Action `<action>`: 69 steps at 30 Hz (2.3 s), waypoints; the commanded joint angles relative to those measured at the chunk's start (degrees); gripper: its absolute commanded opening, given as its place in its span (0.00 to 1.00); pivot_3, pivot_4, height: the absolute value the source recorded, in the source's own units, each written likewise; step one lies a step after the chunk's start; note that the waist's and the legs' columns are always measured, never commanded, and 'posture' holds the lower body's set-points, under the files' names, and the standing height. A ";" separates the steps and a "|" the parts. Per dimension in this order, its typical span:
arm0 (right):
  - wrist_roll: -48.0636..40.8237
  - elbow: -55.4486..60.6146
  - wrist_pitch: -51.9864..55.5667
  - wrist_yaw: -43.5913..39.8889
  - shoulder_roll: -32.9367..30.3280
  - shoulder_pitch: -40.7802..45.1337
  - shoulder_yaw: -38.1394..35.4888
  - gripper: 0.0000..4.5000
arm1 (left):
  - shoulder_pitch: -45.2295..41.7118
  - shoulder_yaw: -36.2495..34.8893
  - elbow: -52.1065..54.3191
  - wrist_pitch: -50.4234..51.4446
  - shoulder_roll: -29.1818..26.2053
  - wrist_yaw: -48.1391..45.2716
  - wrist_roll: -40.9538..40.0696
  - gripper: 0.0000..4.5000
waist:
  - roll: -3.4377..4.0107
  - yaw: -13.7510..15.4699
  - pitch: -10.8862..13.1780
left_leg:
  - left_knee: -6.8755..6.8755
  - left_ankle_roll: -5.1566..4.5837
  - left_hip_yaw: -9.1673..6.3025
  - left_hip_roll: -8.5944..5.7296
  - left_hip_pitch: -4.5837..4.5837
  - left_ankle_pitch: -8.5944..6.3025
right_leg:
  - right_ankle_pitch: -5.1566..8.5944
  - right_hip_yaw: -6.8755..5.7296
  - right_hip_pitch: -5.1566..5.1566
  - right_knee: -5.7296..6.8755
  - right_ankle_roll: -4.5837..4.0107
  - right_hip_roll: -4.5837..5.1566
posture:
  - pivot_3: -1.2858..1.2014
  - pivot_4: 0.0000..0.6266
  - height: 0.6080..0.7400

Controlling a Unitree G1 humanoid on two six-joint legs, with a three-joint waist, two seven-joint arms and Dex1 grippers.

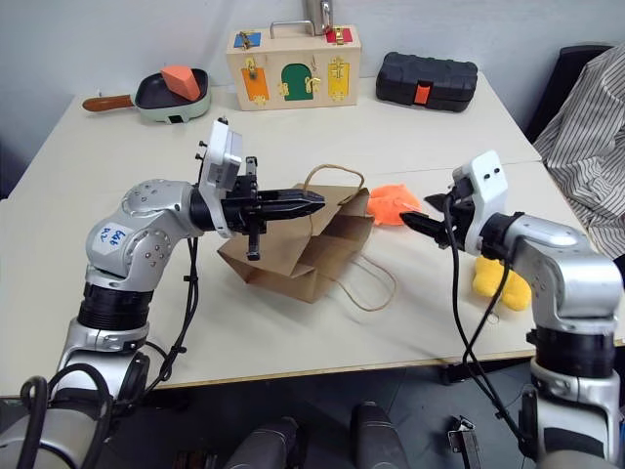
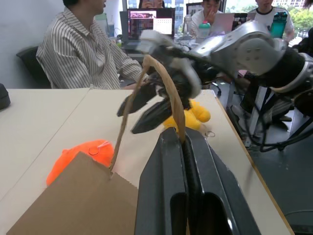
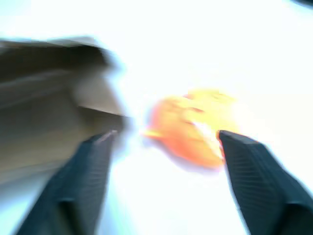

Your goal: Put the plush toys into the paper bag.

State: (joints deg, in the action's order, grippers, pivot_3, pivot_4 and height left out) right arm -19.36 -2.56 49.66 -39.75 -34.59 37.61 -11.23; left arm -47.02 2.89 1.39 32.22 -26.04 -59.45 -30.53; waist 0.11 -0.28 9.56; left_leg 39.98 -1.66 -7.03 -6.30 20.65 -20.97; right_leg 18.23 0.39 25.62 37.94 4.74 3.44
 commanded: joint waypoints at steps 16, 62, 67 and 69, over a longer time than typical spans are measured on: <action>-1.56 -27.80 -7.33 7.83 11.28 14.08 -2.55 0.47 | -4.27 -2.12 -2.29 -0.86 -3.10 -0.85 -0.12 0.00 | 0.02 -1.24 0.00 | 0.02 0.00 -0.07 0.01 0.02 0.00 | 0.00 -0.08 0.00 0.10 0.00 0.00 | 0.52 0.24 1.00; -7.44 2.15 1.10 -1.86 18.37 9.94 19.49 0.64 | -5.27 -2.78 -4.38 -3.31 -0.29 -1.04 -0.12 0.00 | 0.03 -1.98 0.00 | 0.22 0.01 0.03 -0.03 0.54 0.01 | -0.01 -0.11 0.85 0.70 -0.01 0.04 | 0.52 0.24 1.00; -15.77 15.83 12.27 -0.21 11.54 6.24 9.05 1.00 | -5.13 -2.89 -4.05 -2.83 -0.07 -0.88 -0.50 0.00 | 0.02 -1.33 0.00 | 0.22 0.01 0.01 -0.04 0.56 0.00 | -0.01 -0.11 0.85 0.69 -0.01 0.06 | 0.52 0.24 1.00; -18.10 20.23 15.76 1.47 8.43 4.38 4.44 1.00 | -5.20 -2.98 -4.05 -2.63 0.04 -0.86 -0.70 0.00 | 0.02 -1.16 0.00 | 0.22 0.01 -0.03 -0.06 0.59 0.00 | -0.01 -0.11 0.83 0.68 -0.01 0.08 | 0.52 0.24 1.00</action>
State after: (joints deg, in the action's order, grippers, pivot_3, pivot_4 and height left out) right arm -34.60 12.61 62.87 -39.45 -24.64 42.50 -2.48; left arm -51.70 0.85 -4.71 29.88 -25.83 -60.18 -30.17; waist 0.13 -1.44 9.57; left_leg 40.16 -1.65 -7.06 -6.37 21.27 -20.97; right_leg 18.23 0.28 26.44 38.60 4.73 3.52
